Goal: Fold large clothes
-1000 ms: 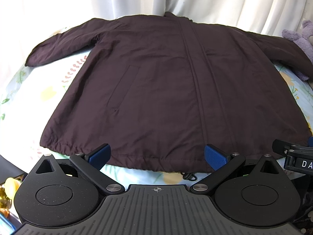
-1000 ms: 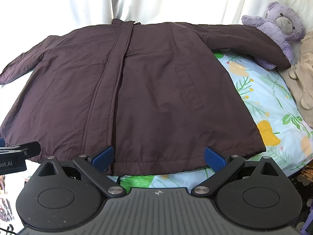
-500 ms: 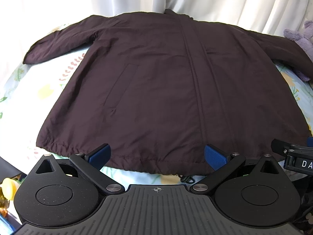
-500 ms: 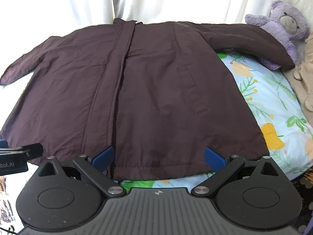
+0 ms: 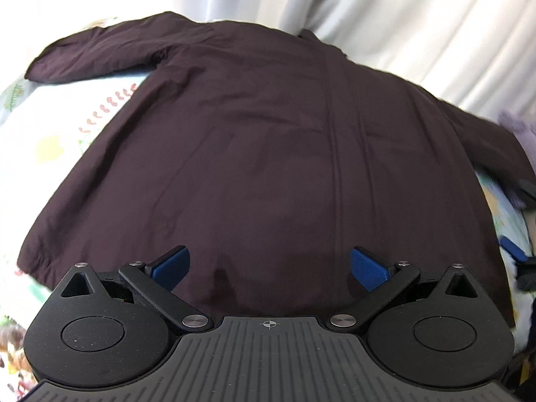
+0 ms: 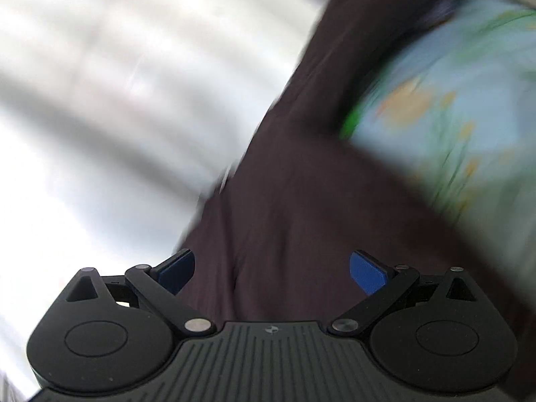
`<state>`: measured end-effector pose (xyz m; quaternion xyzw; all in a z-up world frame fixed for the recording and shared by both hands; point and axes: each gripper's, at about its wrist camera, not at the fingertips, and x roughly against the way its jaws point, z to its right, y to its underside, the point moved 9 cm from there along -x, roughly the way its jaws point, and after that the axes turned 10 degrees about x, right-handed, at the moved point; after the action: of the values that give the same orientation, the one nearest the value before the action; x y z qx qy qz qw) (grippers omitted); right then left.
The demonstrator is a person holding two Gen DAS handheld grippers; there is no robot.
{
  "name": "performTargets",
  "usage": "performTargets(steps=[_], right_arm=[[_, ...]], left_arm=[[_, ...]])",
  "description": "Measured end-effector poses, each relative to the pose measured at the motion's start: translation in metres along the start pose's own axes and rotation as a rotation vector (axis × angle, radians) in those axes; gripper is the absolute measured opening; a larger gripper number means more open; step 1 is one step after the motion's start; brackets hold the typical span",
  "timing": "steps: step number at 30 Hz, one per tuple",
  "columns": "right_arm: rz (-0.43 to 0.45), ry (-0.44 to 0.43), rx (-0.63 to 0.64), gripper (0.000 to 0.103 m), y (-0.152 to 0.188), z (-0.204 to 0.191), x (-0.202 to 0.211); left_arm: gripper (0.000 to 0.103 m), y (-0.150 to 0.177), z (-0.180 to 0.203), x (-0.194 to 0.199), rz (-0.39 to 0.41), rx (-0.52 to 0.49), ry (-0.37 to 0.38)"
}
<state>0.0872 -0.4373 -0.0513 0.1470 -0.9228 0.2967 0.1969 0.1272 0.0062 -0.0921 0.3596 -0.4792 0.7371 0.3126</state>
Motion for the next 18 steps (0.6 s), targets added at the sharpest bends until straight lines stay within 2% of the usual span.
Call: performTargets(steps=[3,5,7,10,12,15,18], right_arm=[[0.129,0.006,-0.182,0.099,-0.063,0.052,-0.009],[0.177,0.009,-0.243,0.098,-0.094,0.08,-0.017],[0.245,0.046,-0.299,0.077,-0.124,0.108,-0.022],[0.337,0.1,-0.365,0.061,-0.158,0.141,-0.03],[0.375,0.151,-0.379,0.056,-0.172,0.159,-0.036],[0.405,0.148,-0.411,0.051,-0.181,0.175,-0.045],[0.413,0.159,-0.338,0.035,-0.197,0.16,-0.04]], left_arm=[[0.103,-0.021,0.002,-0.022,0.028,0.015,-0.03],[0.103,-0.031,0.005,-0.039,0.034,0.017,-0.053],[0.103,-0.04,0.008,-0.058,0.03,0.009,-0.083],[0.103,-0.049,0.012,-0.085,0.011,0.013,-0.115],[0.103,-0.051,0.013,-0.1,-0.014,0.033,-0.123],[0.103,-0.051,0.011,-0.11,-0.015,0.048,-0.126],[0.103,-0.052,0.006,-0.113,-0.004,0.058,-0.126]])
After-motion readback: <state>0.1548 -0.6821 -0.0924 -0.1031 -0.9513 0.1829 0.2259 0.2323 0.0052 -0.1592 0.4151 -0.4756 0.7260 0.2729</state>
